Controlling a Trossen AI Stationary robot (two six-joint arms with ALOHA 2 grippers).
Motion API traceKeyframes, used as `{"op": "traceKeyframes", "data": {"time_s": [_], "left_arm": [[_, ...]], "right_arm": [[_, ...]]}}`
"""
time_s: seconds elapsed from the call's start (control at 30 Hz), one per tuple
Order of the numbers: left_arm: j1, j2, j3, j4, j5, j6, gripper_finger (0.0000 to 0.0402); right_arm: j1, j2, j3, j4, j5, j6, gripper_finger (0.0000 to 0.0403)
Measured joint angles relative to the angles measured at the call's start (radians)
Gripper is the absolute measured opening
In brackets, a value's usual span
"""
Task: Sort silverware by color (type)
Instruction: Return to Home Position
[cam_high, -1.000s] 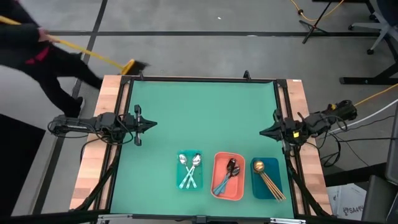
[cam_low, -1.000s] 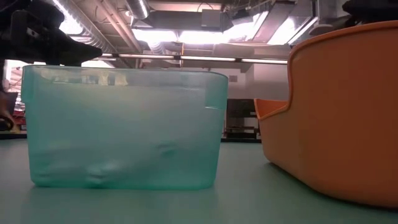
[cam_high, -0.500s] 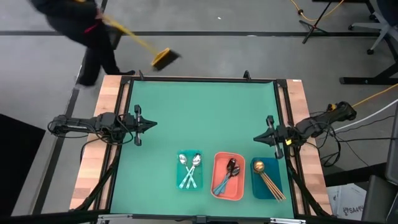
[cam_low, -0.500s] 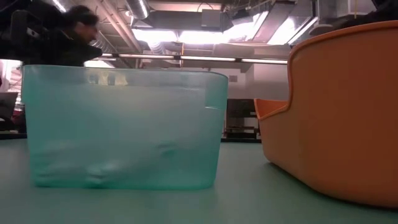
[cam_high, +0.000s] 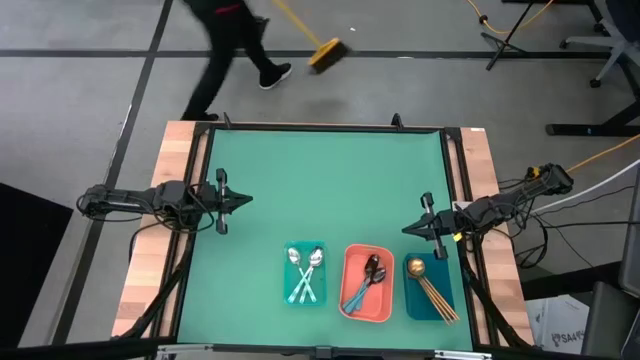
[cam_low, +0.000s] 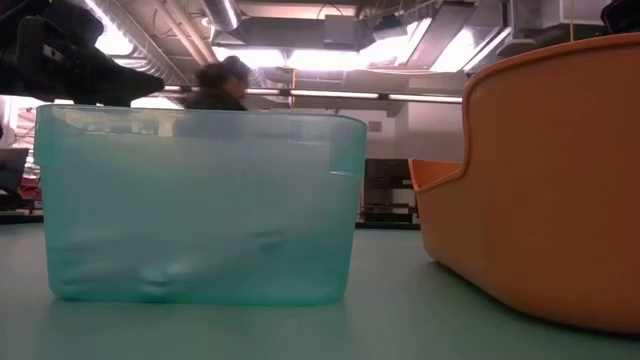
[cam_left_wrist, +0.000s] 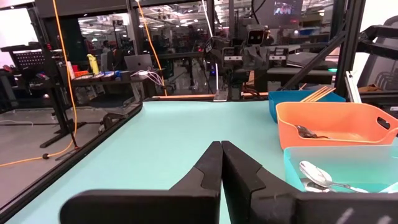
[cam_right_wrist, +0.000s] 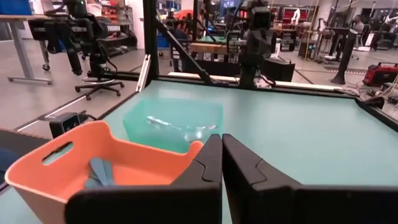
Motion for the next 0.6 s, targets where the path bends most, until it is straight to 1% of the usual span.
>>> {"op": "traceKeyframes", "data": {"time_s": [0.1,0.23,0.47,0.6], "left_arm": [[0.000,0.000,0.000,0.000,0.000,0.000,0.0000],[0.000,0.000,0.000,0.000,0.000,0.000,0.0000],[0.000,0.000,0.000,0.000,0.000,0.000,0.0000],[0.000,0.000,0.000,0.000,0.000,0.000,0.0000]], "right_arm": [[-0.026,0.000,-0.017,0.013,-0.001,-0.001,0.0001],[-0.111,0.000,-0.035,0.021,-0.018,-0.001,0.0001],[-0.295,0.000,-0.042,0.021,-0.212,-0.001,0.0001],[-0.373,0.000,-0.042,0.013,-0.283,-0.001,0.0001]]}}
